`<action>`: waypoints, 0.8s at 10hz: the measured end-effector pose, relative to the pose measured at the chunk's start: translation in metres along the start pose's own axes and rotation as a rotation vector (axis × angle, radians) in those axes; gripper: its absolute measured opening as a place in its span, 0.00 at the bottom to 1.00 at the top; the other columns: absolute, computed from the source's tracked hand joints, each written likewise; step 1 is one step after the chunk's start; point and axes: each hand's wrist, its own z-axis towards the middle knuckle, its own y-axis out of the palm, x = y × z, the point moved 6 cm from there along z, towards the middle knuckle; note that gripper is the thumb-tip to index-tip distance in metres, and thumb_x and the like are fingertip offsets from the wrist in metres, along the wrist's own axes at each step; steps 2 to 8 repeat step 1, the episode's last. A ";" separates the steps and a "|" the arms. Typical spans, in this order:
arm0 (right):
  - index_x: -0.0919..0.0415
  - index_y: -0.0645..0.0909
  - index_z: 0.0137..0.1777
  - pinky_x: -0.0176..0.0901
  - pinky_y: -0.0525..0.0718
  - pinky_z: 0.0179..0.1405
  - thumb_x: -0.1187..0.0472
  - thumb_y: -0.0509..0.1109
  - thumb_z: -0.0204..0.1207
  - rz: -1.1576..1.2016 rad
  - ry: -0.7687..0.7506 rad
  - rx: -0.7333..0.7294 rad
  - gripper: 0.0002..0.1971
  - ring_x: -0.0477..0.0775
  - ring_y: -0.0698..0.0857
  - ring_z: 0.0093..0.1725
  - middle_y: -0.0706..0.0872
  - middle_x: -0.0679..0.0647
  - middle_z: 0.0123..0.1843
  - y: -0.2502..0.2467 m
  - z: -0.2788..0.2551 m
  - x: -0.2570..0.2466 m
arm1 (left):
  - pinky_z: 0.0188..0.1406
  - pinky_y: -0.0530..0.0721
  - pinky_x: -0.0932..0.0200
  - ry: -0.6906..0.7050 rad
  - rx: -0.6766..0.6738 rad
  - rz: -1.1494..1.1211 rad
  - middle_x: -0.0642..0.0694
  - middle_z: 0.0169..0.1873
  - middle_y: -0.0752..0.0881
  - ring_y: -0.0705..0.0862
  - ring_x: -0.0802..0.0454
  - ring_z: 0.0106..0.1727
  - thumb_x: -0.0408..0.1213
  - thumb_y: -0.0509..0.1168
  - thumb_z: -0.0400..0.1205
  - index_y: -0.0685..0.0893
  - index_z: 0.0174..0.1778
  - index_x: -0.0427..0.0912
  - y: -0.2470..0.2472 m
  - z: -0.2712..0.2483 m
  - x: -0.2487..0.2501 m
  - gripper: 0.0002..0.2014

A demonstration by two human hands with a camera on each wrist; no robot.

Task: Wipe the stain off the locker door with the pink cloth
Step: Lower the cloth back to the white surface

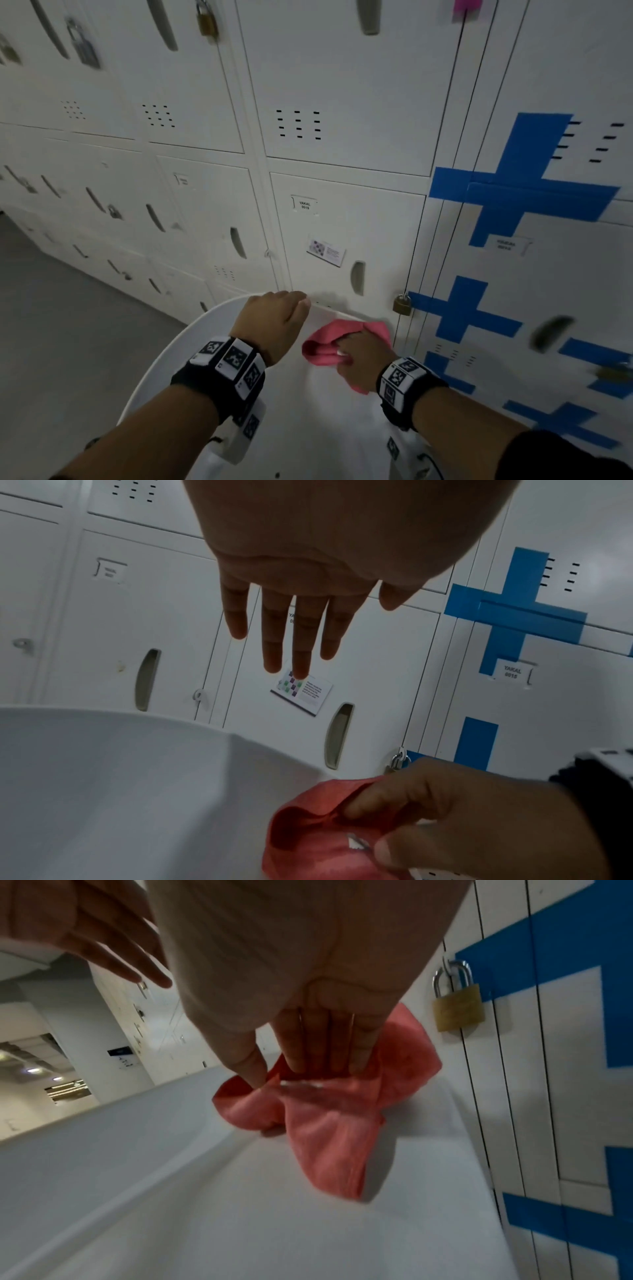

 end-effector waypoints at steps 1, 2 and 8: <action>0.41 0.85 0.54 0.36 0.88 0.42 0.61 0.66 0.75 0.062 -0.028 0.038 0.14 0.45 0.90 0.44 0.91 0.44 0.45 -0.021 -0.007 -0.005 | 0.57 0.78 0.44 -0.011 0.027 0.006 0.45 0.51 0.88 0.84 0.41 0.53 0.57 0.33 0.77 0.81 0.57 0.46 -0.006 0.003 0.007 0.34; 0.41 0.85 0.54 0.36 0.88 0.42 0.61 0.66 0.75 0.062 -0.028 0.038 0.14 0.45 0.90 0.44 0.91 0.44 0.45 -0.021 -0.007 -0.005 | 0.57 0.78 0.44 -0.011 0.027 0.006 0.45 0.51 0.88 0.84 0.41 0.53 0.57 0.33 0.77 0.81 0.57 0.46 -0.006 0.003 0.007 0.34; 0.41 0.85 0.54 0.36 0.88 0.42 0.61 0.66 0.75 0.062 -0.028 0.038 0.14 0.45 0.90 0.44 0.91 0.44 0.45 -0.021 -0.007 -0.005 | 0.57 0.78 0.44 -0.011 0.027 0.006 0.45 0.51 0.88 0.84 0.41 0.53 0.57 0.33 0.77 0.81 0.57 0.46 -0.006 0.003 0.007 0.34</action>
